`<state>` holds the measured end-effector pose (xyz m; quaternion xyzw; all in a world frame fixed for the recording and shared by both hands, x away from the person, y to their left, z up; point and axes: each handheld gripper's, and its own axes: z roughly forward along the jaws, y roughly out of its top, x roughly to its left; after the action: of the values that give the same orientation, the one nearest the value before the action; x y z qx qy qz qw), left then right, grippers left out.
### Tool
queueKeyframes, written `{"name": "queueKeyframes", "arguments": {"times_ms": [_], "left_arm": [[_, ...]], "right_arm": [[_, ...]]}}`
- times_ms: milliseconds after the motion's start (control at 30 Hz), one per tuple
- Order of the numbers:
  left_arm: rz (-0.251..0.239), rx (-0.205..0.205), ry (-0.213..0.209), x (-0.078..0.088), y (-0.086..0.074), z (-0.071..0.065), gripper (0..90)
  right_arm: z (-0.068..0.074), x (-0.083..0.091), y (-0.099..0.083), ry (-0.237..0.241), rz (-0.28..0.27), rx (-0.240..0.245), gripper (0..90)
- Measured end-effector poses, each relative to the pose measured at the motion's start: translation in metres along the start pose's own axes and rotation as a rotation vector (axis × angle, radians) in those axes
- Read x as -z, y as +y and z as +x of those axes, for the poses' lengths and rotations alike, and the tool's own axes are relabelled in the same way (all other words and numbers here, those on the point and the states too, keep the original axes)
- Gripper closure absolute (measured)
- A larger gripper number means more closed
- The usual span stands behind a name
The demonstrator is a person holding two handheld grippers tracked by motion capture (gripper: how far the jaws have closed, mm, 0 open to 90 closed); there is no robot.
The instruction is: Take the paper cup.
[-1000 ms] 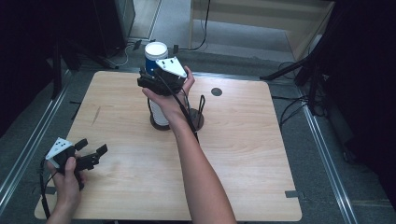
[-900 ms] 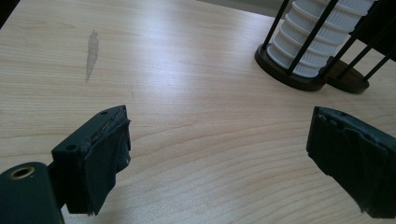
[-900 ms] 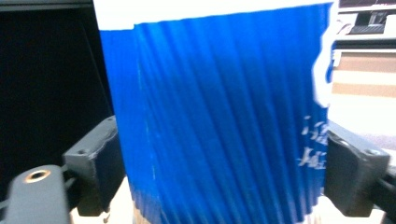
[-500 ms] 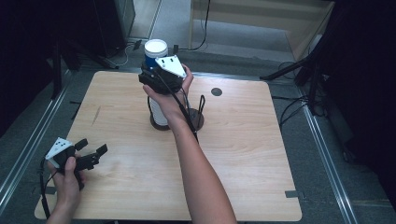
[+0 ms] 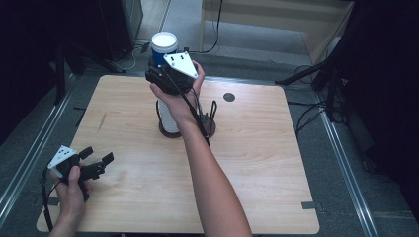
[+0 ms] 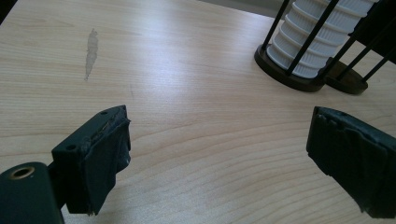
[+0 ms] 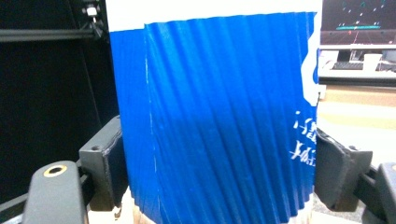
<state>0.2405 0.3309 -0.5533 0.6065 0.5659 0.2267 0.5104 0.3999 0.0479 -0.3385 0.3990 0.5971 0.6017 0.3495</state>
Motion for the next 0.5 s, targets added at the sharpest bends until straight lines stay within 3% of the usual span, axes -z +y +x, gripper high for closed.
{"name": "queueKeyframes", "arguments": {"times_ms": [500], "left_arm": [[-0.001, 0.003, 0.003, 0.000, 0.000, 0.000, 7.3]], "right_arm": [[-0.001, 0.018, 0.034, 0.013, -0.081, 0.019, 20.2]]}}
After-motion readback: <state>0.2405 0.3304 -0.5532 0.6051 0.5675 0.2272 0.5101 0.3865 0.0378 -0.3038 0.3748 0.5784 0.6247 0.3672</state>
